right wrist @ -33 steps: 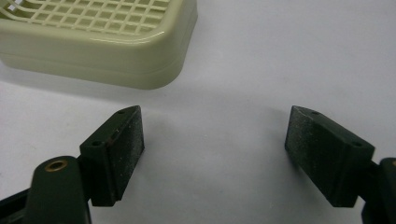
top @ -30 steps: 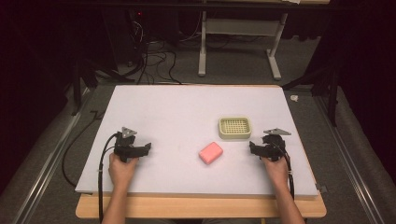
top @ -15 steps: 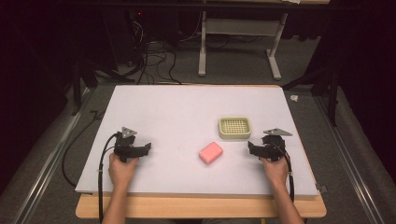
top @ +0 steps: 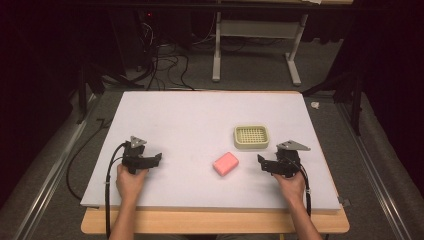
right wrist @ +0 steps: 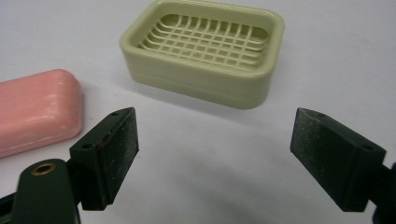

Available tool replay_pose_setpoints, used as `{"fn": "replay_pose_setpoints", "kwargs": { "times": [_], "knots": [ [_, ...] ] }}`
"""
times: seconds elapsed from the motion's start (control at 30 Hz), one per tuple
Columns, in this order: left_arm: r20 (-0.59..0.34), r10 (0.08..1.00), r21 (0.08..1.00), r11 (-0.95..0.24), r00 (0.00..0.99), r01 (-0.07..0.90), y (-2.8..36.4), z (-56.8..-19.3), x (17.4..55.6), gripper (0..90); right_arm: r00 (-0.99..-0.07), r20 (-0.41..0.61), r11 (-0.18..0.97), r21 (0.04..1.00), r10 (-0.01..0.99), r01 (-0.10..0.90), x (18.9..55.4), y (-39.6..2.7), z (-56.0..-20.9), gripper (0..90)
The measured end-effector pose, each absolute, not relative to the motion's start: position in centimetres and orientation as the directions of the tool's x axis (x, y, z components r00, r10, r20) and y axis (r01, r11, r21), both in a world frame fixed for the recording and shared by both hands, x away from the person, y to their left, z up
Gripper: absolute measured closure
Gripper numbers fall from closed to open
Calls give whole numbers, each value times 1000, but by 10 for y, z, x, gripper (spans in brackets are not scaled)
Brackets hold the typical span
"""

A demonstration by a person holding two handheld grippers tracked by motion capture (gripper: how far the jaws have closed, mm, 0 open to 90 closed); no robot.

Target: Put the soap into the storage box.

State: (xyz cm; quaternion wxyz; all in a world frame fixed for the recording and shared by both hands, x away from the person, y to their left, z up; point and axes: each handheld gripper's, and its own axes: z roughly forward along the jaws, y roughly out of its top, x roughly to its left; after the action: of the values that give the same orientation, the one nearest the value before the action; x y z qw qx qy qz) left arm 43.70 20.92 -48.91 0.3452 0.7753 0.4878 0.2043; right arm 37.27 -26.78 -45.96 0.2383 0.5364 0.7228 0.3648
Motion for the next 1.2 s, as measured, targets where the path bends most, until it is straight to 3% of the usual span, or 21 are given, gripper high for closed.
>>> {"fn": "replay_pose_setpoints", "kwargs": {
  "times": [1.2],
  "knots": [
    [-22, 897, 735, -284, 441, 616, 209, -489, 437, 178, -485, 66, 256, 783, 872, 567, 370, -207, -457, 139]
  ]
}}
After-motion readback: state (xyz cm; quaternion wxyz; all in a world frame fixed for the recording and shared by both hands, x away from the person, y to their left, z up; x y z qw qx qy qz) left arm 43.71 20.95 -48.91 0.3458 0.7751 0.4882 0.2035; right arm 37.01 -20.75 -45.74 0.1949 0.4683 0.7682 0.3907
